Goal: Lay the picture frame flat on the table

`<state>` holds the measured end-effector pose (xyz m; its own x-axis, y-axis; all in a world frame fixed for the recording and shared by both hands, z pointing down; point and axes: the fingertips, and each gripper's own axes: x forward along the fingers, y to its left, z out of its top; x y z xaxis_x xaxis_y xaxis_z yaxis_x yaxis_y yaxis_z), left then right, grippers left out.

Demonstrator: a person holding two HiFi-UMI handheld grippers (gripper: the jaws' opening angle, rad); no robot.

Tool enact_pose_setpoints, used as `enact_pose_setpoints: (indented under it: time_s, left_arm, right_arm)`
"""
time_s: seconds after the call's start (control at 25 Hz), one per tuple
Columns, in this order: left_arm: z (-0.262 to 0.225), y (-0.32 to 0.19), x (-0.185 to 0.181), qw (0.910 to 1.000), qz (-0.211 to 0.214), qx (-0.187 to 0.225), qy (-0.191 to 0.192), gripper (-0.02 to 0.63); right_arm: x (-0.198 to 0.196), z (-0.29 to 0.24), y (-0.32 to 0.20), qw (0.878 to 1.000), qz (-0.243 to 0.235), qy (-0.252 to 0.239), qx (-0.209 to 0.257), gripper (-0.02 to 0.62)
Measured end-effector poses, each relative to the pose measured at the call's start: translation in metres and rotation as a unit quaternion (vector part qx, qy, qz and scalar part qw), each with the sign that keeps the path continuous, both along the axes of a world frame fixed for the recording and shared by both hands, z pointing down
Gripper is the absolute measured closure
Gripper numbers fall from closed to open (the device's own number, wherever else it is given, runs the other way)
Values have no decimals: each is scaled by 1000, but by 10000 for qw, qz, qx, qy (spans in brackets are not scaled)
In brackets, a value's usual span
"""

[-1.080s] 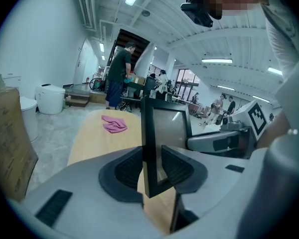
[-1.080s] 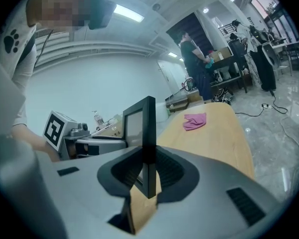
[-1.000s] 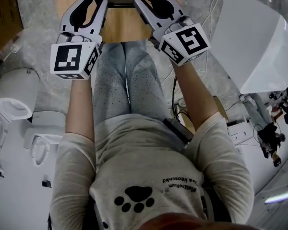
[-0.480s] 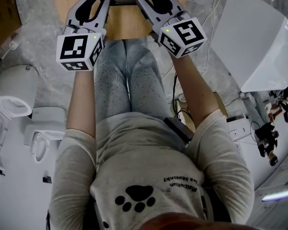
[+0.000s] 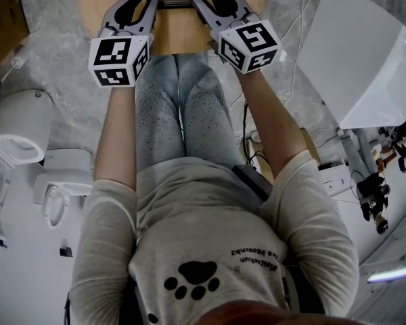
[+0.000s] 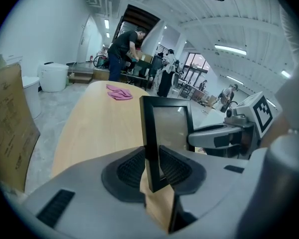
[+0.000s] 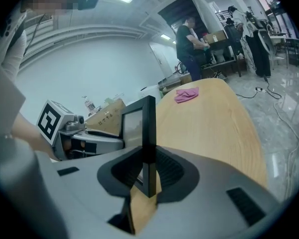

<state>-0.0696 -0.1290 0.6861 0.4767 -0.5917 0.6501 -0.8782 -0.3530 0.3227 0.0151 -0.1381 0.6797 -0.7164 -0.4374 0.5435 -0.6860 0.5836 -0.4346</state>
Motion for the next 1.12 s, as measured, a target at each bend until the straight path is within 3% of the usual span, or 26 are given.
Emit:
enact_pose_setpoints:
  time_s: [1.12]
  left_arm:
    - [54,14,-1,9979,170,-556,-284,518]
  right_arm:
    - [0,56,14,9990,53,136,-413,509]
